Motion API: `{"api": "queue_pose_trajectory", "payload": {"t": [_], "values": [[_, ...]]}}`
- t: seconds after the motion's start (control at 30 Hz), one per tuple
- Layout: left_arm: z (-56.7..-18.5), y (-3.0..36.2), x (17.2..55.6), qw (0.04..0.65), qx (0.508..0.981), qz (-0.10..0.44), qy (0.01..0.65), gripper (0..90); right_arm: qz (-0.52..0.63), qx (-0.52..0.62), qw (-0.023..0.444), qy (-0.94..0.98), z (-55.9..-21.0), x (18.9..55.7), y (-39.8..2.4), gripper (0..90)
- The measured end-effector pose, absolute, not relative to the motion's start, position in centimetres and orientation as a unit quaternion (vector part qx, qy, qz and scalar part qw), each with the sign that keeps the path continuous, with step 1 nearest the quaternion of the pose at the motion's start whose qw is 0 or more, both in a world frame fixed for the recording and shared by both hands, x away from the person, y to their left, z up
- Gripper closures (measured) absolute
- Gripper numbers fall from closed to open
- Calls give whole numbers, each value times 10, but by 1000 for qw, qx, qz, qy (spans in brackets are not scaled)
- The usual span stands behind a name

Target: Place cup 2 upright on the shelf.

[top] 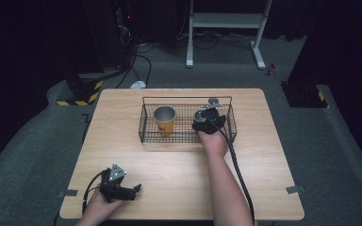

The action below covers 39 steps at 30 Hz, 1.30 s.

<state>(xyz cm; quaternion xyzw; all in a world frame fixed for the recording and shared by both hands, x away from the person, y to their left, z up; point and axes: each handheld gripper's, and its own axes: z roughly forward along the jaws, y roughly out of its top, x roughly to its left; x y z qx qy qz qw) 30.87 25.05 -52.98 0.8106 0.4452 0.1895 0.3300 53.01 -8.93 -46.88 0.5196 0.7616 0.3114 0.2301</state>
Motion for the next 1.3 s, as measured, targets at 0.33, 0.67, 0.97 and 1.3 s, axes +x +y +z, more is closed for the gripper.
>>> {"api": "queue_pose_trajectory", "payload": {"t": [0.33, 0.67, 0.97, 1.3], "values": [[-530, 250, 309, 330, 810, 189, 446, 1, 326, 512, 240, 757, -463, 524, -92, 92], [-530, 250, 309, 331, 809, 189, 447, 1, 344, 502, 253, 752, -447, 511, -96, 91], [-530, 250, 308, 333, 807, 188, 449, 1, 361, 492, 258, 749, -436, 491, -103, 92], [-530, 250, 308, 332, 808, 188, 448, 1, 371, 475, 272, 750, -429, 466, -114, 93]]}}
